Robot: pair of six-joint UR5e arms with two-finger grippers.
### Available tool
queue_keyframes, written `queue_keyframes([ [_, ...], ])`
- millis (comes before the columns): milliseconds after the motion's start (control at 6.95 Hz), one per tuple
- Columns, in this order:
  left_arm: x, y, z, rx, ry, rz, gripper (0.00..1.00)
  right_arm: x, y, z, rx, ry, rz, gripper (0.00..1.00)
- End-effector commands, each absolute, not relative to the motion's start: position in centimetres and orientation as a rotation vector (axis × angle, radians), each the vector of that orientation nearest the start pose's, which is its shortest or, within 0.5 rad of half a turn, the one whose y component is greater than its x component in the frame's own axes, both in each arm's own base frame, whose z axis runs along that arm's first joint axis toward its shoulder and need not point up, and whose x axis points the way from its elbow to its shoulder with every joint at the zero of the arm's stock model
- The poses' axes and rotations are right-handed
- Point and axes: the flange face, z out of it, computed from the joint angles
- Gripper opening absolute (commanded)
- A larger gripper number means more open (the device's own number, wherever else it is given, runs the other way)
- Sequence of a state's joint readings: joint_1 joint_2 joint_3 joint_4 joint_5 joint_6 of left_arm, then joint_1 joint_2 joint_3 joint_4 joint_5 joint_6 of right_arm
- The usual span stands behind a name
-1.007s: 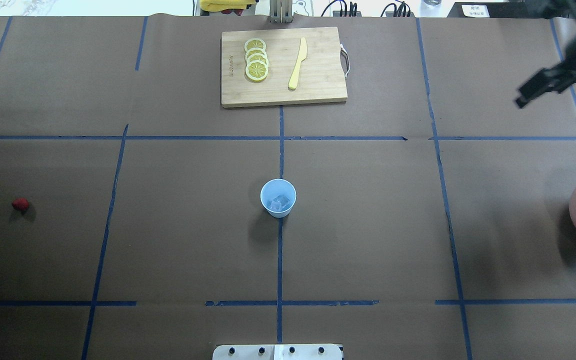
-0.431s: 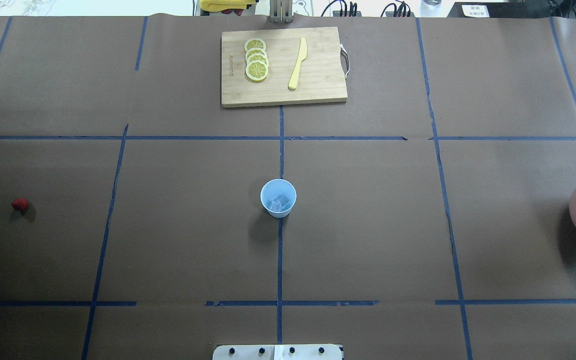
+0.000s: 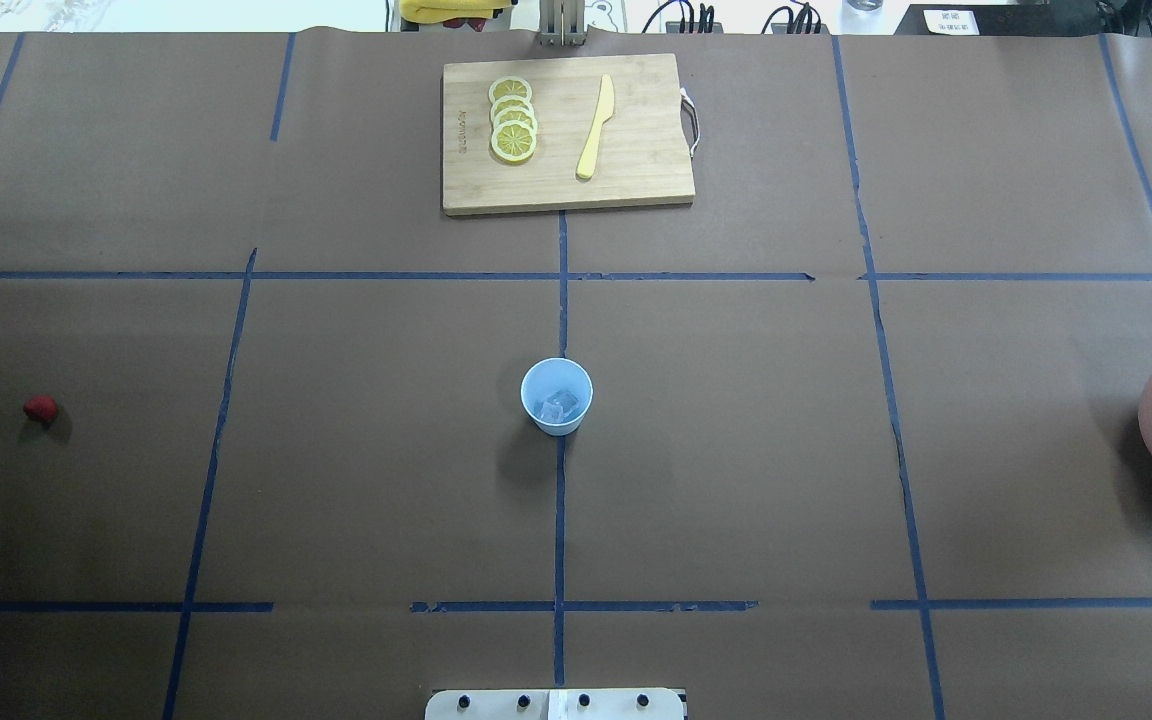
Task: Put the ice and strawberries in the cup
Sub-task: 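Lower the left gripper onto the red strawberry and grasp it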
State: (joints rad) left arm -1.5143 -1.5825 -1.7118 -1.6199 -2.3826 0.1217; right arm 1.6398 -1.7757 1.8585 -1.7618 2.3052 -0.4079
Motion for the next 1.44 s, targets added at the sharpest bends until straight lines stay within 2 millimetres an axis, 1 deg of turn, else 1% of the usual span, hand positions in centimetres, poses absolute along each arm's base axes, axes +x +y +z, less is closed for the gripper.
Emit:
queue_keyframes([
  [0, -1.4, -50.3, 55.7, 0.201, 0.819, 0.200, 1.00, 9.6, -39.0, 62.5, 0.046, -0.738, -0.176, 0.99],
  [144, 0.5, -49.5, 55.3, 0.171, 0.826, 0.179, 1.00, 9.6, -39.1, 62.4, 0.047, -0.738, -0.176, 0.99],
  [288, 3.1, -48.2, 56.0, 0.146, 0.838, 0.150, 1.00, 9.6, -39.1, 62.4, 0.047, -0.738, -0.176, 0.99],
  [431, 6.4, -46.4, 56.8, 0.132, 0.863, 0.112, 1.00, 9.6, -39.1, 62.4, 0.048, -0.738, -0.178, 0.99],
  [575, 9.2, -44.8, 57.3, 0.138, 0.866, 0.065, 1.00, 9.6, -39.1, 62.4, 0.048, -0.738, -0.178, 0.99],
  [719, 13.0, -44.1, 57.6, 0.144, 0.831, 0.033, 1.00, 9.6, -39.1, 62.4, 0.048, -0.738, -0.178, 0.99],
  [863, 15.8, -43.6, 58.1, 0.142, 0.807, 0.034, 1.00, 9.6, -39.1, 62.4, 0.048, -0.738, -0.178, 0.99],
  [1151, 18.8, -43.0, 58.1, 0.105, 0.811, 0.044, 1.00, 9.6, -39.1, 62.4, 0.049, -0.738, -0.179, 0.99],
  [1294, 20.0, -42.8, 59.3, 0.134, 0.790, 0.045, 1.00, 9.6, -39.1, 62.4, 0.049, -0.738, -0.179, 0.99],
])
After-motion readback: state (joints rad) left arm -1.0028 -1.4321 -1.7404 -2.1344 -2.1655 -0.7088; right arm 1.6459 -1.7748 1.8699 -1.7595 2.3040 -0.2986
